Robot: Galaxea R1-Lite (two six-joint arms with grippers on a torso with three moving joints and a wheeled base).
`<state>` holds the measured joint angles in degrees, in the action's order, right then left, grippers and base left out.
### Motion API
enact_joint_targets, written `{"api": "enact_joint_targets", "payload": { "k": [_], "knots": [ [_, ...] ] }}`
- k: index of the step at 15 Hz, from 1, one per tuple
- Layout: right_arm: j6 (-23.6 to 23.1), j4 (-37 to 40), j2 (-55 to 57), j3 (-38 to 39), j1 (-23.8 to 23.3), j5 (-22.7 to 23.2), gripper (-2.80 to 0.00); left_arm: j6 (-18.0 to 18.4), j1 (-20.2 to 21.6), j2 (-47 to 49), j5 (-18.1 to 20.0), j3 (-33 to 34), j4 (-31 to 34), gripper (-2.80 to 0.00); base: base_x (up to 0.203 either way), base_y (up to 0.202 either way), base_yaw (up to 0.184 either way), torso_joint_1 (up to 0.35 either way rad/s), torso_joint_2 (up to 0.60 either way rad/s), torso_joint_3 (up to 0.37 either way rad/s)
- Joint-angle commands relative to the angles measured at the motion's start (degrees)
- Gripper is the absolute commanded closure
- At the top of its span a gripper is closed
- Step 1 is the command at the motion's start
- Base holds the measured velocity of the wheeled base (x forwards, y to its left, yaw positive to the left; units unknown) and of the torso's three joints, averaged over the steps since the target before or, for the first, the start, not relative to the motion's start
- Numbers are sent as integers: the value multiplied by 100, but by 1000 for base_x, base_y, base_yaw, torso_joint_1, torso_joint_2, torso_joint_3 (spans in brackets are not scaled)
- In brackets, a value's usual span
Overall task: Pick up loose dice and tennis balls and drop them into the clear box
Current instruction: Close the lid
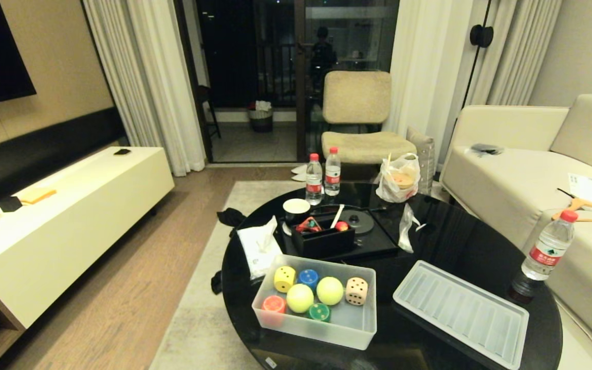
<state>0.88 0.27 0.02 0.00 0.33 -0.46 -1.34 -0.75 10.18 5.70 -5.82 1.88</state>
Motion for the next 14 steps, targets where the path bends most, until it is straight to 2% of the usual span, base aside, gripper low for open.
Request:
{"api": "enact_joint_targets", "payload": {
  "k": [1,3,4,6,9,10,13,14],
  "knots": [
    [0,0,-2,9,-4,2,0,6,40,-688,33,279,14,0,0,0,0,0,0,0],
    [0,0,-2,9,2,2,0,132,43,-1016,-117,371,0,0,0,0,0,0,0,0],
    [0,0,-2,9,2,2,0,216,46,-1027,-308,396,-27,0,0,0,0,0,0,0],
    [-58,-6,-2,9,2,2,0,166,48,-1027,-439,424,-39,0,0,0,0,0,0,0],
    [-79,61,-2,-35,2,2,0,-150,48,-1027,-612,457,-56,0,0,0,0,0,0,0],
    [-88,92,15,-41,2,5,0,-136,47,-1027,-631,469,-130,0,0,0,0,0,0,0],
    [-207,382,-2,-200,2,54,0,641,49,-1018,-494,590,-201,0,0,0,0,0,0,0],
    [-251,452,1,-372,2,55,0,633,49,-1018,-482,591,-206,0,0,0,0,0,0,0]
  ]
}}
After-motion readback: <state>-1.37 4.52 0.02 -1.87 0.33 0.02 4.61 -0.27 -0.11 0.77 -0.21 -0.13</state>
